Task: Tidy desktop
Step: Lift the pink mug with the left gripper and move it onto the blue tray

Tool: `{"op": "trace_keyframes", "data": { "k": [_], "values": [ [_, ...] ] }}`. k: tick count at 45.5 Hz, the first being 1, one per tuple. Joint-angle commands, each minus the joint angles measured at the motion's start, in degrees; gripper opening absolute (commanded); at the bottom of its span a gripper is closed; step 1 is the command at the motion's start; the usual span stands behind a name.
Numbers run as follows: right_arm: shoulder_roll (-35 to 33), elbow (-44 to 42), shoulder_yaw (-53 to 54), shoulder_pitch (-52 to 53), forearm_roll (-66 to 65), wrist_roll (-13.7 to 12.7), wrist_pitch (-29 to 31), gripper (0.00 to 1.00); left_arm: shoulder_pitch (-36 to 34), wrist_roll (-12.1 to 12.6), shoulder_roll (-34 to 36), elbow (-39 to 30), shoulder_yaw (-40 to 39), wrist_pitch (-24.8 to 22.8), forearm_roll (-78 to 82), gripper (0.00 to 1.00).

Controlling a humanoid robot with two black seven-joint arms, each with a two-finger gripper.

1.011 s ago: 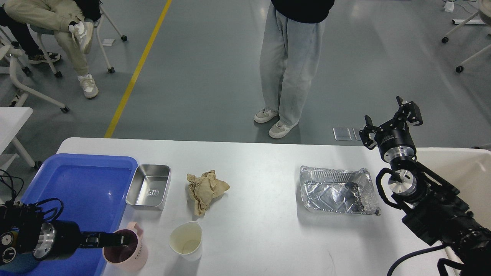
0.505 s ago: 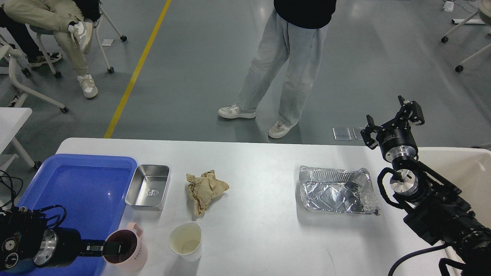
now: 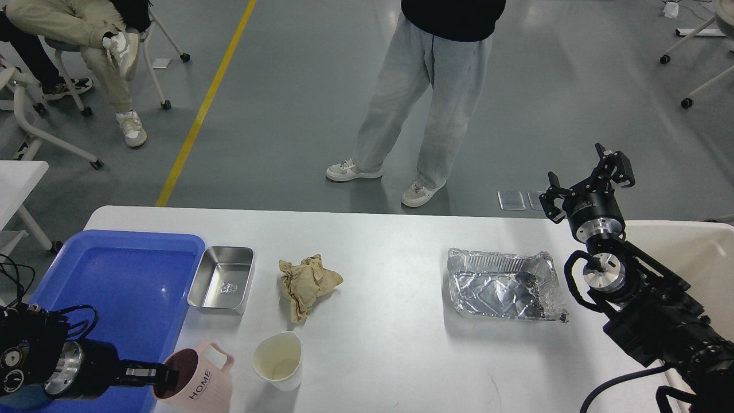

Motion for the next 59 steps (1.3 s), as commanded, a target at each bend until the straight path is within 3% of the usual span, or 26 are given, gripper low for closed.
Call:
{"op": "trace_keyframes", "data": {
  "k": [1,10,23,34,49,59],
  "values": [
    [0.0,0.0,0.0,-0.1,0.0,0.0,0.0,1.0,-0.1,-0.1,0.2,0.0,0.0,0.0,0.0,0.0],
    [0.3,0.0,0.0,-0.1,0.0,0.1,0.0,1.0,-2.0,-0.4,2.3,-2.1,0.1,-2.6,0.1,0.0],
    [0.4,0.1,0.0,-0.1,0.0,0.1,0.0,1.0,-6.1,-0.5,13.5,-10.7,-0.1,-8.5,0.3,0.0],
    [0.5,0.2,0.1,-0.2,0.0,0.1,0.1,1.0,-8.4,-0.6,22.1,-16.4,-0.8,-10.2,0.5,0.01],
    [0.4,0.3,0.2,-0.1,0.0,0.1,0.1,1.0,-9.3,0.3,27.5,-16.4,-2.2,-9.0,0.5,0.01],
    [0.5,0.3,0.1,0.1,0.0,0.1,0.1,1.0,-8.7,1.5,29.3,-15.6,-1.6,-4.7,0.5,0.01]
  ]
}}
